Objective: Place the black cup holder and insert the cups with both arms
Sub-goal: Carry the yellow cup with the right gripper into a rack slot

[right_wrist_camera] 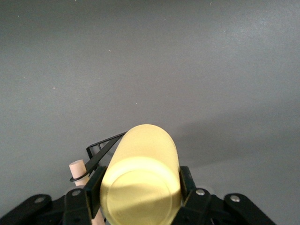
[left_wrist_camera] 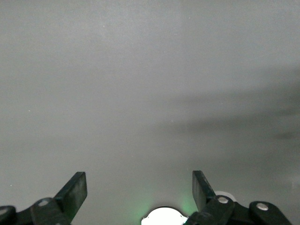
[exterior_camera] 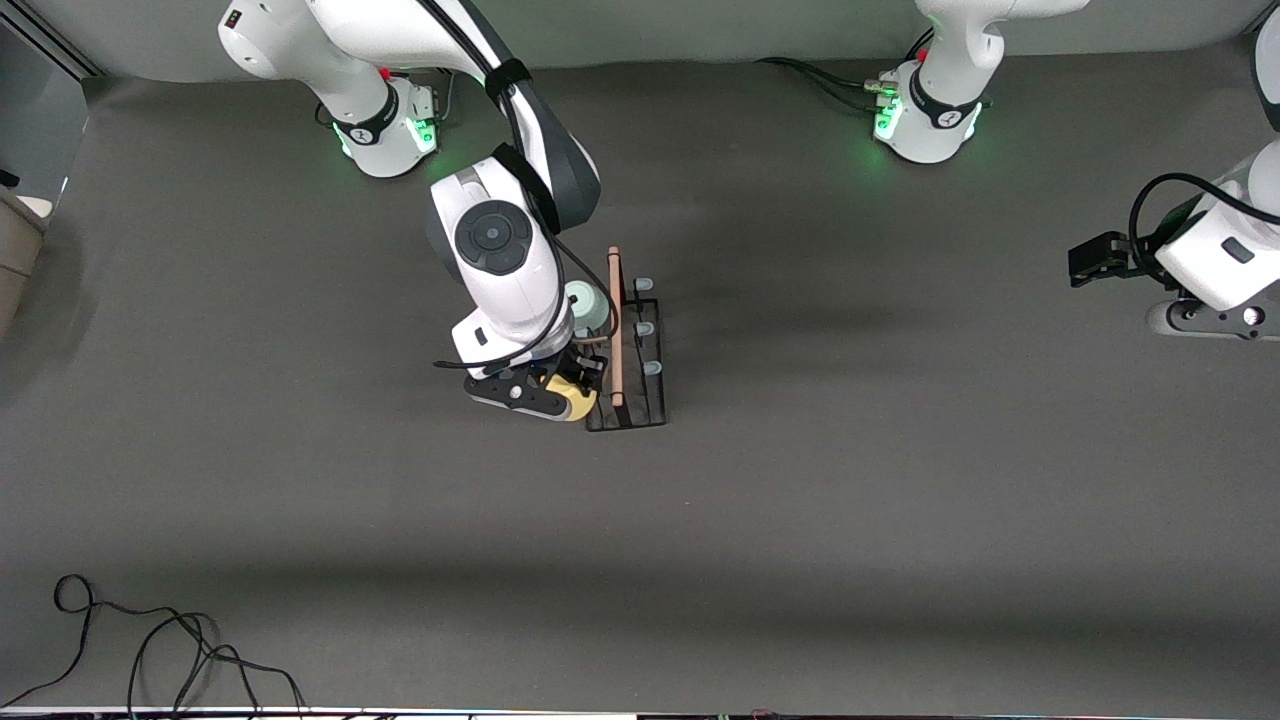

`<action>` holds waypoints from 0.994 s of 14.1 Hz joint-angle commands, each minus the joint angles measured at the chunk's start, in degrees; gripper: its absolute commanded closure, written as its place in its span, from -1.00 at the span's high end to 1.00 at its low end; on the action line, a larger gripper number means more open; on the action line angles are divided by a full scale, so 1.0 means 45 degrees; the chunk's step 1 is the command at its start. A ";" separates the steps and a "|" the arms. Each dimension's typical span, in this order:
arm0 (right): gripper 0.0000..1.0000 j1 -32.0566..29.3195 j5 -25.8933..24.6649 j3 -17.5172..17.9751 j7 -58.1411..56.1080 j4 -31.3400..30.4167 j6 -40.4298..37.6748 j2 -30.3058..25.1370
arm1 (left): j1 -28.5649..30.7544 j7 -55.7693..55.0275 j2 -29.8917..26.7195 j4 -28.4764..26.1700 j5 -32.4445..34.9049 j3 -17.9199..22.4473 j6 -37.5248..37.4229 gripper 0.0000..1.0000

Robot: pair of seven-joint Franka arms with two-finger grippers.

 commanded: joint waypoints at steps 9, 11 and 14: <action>-0.25 0.0356 0.0836 0.0058 -0.0422 -0.0615 0.0448 0.0470 | -0.0036 0.0420 -0.0323 -0.0275 -0.0104 0.0144 0.0022 0.99; -0.25 0.0355 0.0837 0.0058 -0.0422 -0.0635 0.0643 0.0627 | -0.0036 0.0420 -0.0323 -0.0275 -0.0104 0.0144 0.0022 0.99; 0.99 0.0278 0.0856 0.0058 -0.0403 -0.0538 0.0682 0.0725 | -0.0036 0.0420 -0.0323 -0.0275 -0.0104 0.0144 0.0022 0.99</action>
